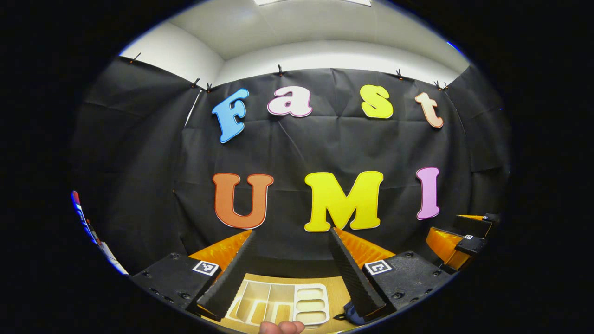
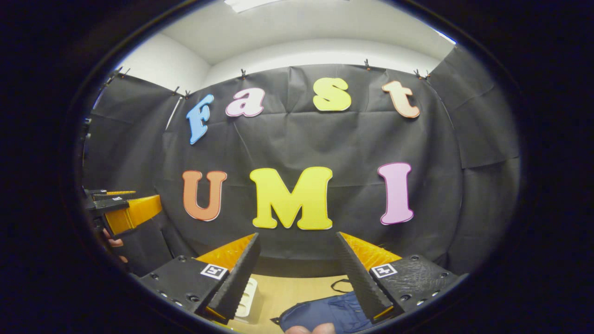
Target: Open the schoolbag, grab two books from the bookshelf and put them into the schoolbag.
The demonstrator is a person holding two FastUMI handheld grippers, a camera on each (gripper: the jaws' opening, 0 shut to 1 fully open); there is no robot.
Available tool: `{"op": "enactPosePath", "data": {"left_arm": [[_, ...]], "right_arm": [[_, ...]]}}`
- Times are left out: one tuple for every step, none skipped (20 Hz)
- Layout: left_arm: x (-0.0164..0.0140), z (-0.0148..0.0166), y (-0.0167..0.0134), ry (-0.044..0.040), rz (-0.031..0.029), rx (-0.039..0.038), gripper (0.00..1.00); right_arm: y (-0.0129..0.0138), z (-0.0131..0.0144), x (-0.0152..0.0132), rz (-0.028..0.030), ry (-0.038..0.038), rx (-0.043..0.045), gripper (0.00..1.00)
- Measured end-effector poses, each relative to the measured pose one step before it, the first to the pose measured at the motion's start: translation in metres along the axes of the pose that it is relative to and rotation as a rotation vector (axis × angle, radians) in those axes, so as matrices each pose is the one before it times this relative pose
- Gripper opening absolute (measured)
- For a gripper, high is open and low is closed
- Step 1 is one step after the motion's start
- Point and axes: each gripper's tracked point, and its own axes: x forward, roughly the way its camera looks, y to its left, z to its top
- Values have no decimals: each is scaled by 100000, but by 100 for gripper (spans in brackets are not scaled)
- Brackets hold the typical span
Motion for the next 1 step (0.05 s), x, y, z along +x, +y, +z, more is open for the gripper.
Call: {"op": "enactPosePath", "data": {"left_arm": [[25,-82,-13,204,90,421,98]], "right_arm": [[-6,111,-186,-383,-217,-471,96]]}}
